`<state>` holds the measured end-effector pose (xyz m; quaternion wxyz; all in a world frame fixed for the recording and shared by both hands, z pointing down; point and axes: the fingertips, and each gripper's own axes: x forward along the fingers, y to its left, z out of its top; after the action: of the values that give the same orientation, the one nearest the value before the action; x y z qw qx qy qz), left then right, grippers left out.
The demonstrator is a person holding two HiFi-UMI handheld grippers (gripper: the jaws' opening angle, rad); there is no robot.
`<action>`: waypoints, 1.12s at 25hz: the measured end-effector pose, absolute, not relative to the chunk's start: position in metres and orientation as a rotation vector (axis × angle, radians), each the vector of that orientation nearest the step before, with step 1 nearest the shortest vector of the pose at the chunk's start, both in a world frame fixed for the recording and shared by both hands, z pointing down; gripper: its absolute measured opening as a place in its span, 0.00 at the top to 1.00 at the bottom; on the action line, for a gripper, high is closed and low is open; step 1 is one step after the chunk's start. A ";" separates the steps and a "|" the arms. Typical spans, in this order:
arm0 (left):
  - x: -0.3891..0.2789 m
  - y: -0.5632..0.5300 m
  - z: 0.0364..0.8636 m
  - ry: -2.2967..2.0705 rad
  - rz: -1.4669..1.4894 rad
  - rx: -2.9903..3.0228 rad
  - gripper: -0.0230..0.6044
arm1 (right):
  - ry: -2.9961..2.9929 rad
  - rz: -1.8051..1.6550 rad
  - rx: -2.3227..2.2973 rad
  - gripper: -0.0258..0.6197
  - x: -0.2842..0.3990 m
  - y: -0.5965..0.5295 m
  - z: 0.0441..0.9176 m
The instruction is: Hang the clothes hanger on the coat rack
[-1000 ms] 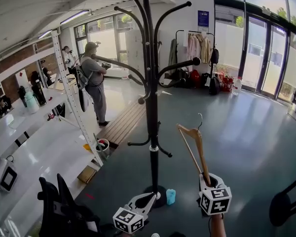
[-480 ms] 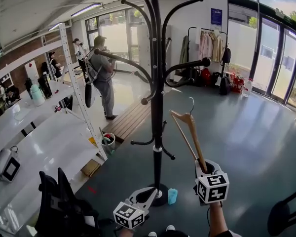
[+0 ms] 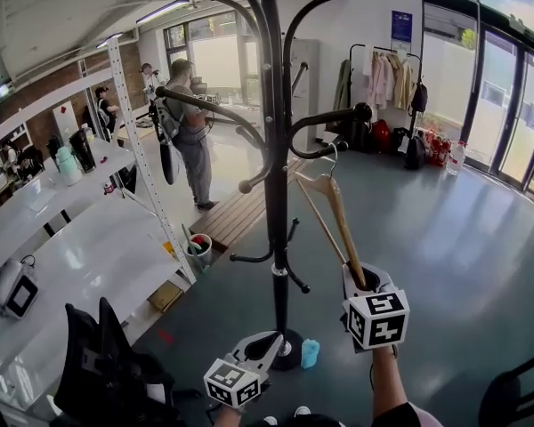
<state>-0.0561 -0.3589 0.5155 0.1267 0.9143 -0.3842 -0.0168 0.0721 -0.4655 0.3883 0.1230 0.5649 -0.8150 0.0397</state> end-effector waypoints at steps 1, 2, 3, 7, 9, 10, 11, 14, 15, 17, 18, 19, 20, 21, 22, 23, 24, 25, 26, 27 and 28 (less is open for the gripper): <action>-0.056 -0.360 0.516 -1.124 -0.049 2.657 0.96 | -2.384 0.113 1.638 0.92 0.069 -0.469 0.386; -0.055 -0.361 0.516 -1.128 -0.049 2.654 0.96 | -2.391 0.111 1.625 0.92 0.066 -0.473 0.384; -0.054 -0.361 0.516 -1.132 -0.049 2.652 0.96 | -2.398 0.111 1.612 0.92 0.063 -0.476 0.384; -0.054 -0.364 0.516 -1.150 -0.046 2.643 0.96 | -2.416 0.146 1.553 0.92 0.051 -0.484 0.394; -0.057 -0.365 0.516 -1.169 -0.042 2.635 0.96 | -2.411 0.170 1.527 0.91 0.046 -0.485 0.405; -0.059 -0.365 0.517 -1.179 -0.041 2.630 0.96 | -2.410 0.183 1.516 0.91 0.045 -0.485 0.411; -0.062 -0.365 0.517 -1.189 -0.039 2.625 0.96 | -2.415 0.198 1.508 0.91 0.043 -0.485 0.415; -0.069 -0.366 0.520 -1.215 -0.036 2.609 0.96 | -2.458 0.230 1.491 0.91 0.038 -0.487 0.420; -0.070 -0.366 0.520 -1.222 -0.036 2.604 0.96 | -2.471 0.228 1.487 0.91 0.036 -0.488 0.420; -0.073 -0.366 0.521 -1.230 -0.036 2.596 0.96 | -2.493 0.207 1.500 0.91 0.034 -0.489 0.420; -0.074 -0.366 0.521 -1.230 -0.035 2.594 0.96 | -2.500 0.196 1.526 0.91 0.035 -0.489 0.419; -0.074 -0.366 0.521 -1.229 -0.034 2.593 0.96 | -2.504 0.191 1.559 0.91 0.038 -0.489 0.420; -0.075 -0.365 0.522 -1.228 -0.033 2.592 0.96 | -2.505 0.196 1.587 0.89 0.041 -0.489 0.422; -0.075 -0.365 0.523 -1.227 -0.032 2.590 0.96 | -2.503 0.209 1.603 0.86 0.043 -0.488 0.425; -0.076 -0.364 0.524 -1.227 -0.030 2.588 0.96 | -2.498 0.225 1.606 0.85 0.044 -0.486 0.430; -0.077 -0.363 0.525 -1.227 -0.028 2.585 0.96 | -2.492 0.240 1.606 0.83 0.046 -0.483 0.434; -0.078 -0.361 0.526 -1.225 -0.025 2.584 0.96 | -2.484 0.250 1.607 0.82 0.048 -0.481 0.438; -0.078 -0.360 0.527 -1.222 -0.022 2.582 0.96 | -2.479 0.259 1.612 0.81 0.049 -0.477 0.442; -0.078 -0.358 0.528 -1.217 -0.019 2.581 0.96 | -2.474 0.268 1.617 0.81 0.051 -0.473 0.445; -0.077 -0.357 0.529 -1.210 -0.017 2.580 0.96 | -2.471 0.279 1.621 0.81 0.053 -0.469 0.448; -0.076 -0.355 0.530 -1.201 -0.014 2.582 0.96 | -2.469 0.291 1.624 0.81 0.055 -0.464 0.451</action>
<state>-0.0759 -0.3553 0.5302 0.1466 0.8968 -0.4173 -0.0048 0.0547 -0.4641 0.4507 0.0861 0.5450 -0.8283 0.0977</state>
